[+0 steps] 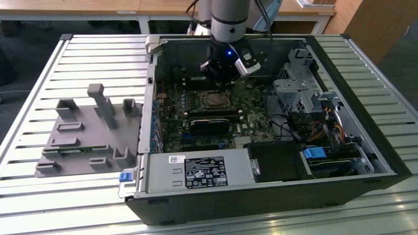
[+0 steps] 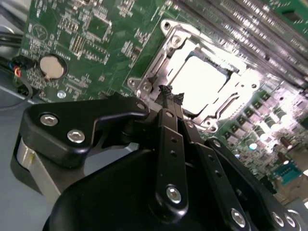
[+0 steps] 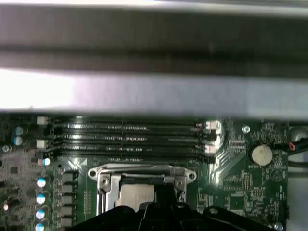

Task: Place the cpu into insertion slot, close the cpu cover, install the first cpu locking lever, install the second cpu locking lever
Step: 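Install the second cpu locking lever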

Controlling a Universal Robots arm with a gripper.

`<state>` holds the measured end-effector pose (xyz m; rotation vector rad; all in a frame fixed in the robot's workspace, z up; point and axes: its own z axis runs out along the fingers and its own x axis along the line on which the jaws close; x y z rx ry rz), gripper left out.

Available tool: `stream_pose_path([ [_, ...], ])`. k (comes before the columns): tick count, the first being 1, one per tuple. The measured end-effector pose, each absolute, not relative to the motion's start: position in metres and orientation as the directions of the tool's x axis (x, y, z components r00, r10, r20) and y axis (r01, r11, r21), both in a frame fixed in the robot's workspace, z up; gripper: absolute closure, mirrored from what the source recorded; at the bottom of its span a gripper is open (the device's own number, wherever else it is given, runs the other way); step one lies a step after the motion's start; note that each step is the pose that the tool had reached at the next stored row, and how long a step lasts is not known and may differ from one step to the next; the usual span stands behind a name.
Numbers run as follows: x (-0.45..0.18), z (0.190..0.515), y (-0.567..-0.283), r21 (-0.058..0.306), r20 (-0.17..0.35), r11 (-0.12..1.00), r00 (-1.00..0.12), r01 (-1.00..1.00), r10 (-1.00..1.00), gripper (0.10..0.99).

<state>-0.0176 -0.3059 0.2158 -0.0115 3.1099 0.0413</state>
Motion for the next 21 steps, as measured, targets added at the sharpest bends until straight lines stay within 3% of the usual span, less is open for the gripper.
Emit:
stream_pose_path([
  [14,-0.018,0.243,-0.311,0.027,-0.031,1.000,-0.999,-0.008,-0.007,0.980],
  [21,-0.018,0.243,-0.332,0.027,-0.031,1.000,-0.999,-0.008,-0.007,0.980],
])
